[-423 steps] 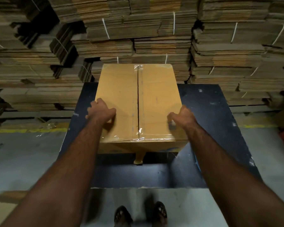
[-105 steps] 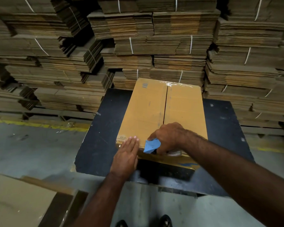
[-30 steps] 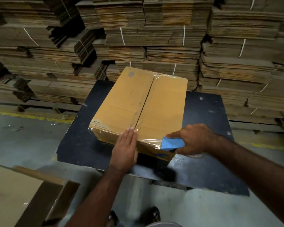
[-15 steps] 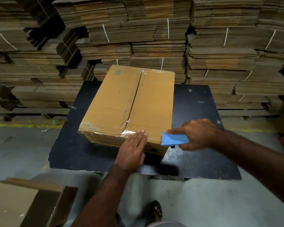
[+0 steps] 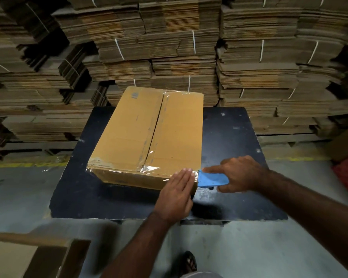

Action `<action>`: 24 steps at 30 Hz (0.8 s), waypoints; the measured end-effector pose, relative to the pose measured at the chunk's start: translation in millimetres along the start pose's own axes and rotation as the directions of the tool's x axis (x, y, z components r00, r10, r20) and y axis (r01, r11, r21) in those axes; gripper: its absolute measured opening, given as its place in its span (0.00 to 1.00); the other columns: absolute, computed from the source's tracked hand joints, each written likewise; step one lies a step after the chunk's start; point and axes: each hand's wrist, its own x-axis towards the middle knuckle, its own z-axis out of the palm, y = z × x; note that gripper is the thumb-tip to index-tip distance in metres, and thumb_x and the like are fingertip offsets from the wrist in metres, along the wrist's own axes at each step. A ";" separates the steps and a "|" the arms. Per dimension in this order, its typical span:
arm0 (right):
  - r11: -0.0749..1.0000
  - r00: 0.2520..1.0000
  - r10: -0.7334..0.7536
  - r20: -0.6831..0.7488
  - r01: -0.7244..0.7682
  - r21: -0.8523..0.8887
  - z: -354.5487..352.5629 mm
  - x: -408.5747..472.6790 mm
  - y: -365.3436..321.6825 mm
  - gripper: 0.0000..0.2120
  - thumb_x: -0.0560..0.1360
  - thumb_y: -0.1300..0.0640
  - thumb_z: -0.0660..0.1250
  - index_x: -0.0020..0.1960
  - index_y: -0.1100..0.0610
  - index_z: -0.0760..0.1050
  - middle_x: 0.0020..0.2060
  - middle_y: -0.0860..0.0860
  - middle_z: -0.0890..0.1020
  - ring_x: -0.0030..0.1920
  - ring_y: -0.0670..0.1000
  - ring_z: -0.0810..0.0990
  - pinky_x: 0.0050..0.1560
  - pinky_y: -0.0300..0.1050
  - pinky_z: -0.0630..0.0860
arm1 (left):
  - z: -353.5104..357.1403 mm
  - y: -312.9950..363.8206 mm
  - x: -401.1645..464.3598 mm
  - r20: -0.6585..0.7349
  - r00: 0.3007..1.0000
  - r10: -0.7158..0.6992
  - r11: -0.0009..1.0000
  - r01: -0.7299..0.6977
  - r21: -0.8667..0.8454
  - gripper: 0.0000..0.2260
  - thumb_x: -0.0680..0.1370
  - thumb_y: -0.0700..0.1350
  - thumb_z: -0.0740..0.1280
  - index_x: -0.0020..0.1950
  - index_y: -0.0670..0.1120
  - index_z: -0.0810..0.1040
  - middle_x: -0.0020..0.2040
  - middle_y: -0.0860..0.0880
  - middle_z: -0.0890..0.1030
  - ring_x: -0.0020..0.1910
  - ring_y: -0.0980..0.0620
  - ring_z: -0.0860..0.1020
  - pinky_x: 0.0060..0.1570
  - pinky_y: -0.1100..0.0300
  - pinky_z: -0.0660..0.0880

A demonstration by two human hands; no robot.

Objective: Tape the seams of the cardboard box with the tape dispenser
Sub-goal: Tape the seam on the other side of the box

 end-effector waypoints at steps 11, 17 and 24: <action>0.994 0.998 0.054 -0.024 -0.051 0.096 36.4 -39.0 26.5 0.35 0.73 0.31 0.57 0.75 0.29 0.45 0.55 0.46 0.77 0.51 0.49 0.78 0.47 0.43 0.77 | -3.3 -2.5 0.0 0.147 0.988 -0.044 0.998 0.036 0.054 0.35 0.67 0.47 0.64 0.75 0.41 0.67 0.76 0.42 0.66 0.75 0.44 0.64 0.73 0.45 0.63; 0.993 0.998 0.060 0.011 -0.061 0.105 39.3 -22.6 10.9 0.34 0.74 0.35 0.60 0.76 0.32 0.50 0.56 0.49 0.77 0.54 0.51 0.77 0.50 0.45 0.72 | -6.6 9.5 8.6 0.255 0.964 -0.072 0.981 0.023 0.191 0.40 0.69 0.53 0.72 0.78 0.51 0.61 0.74 0.36 0.68 0.72 0.37 0.69 0.68 0.40 0.68; 0.993 0.985 0.061 0.160 -0.077 0.091 56.2 0.9 18.2 0.33 0.69 0.37 0.68 0.73 0.39 0.66 0.61 0.47 0.80 0.58 0.50 0.79 0.57 0.45 0.75 | -13.2 18.9 18.1 0.330 0.936 -0.124 0.953 0.019 0.304 0.40 0.61 0.51 0.78 0.72 0.49 0.72 0.67 0.35 0.75 0.64 0.36 0.76 0.61 0.40 0.74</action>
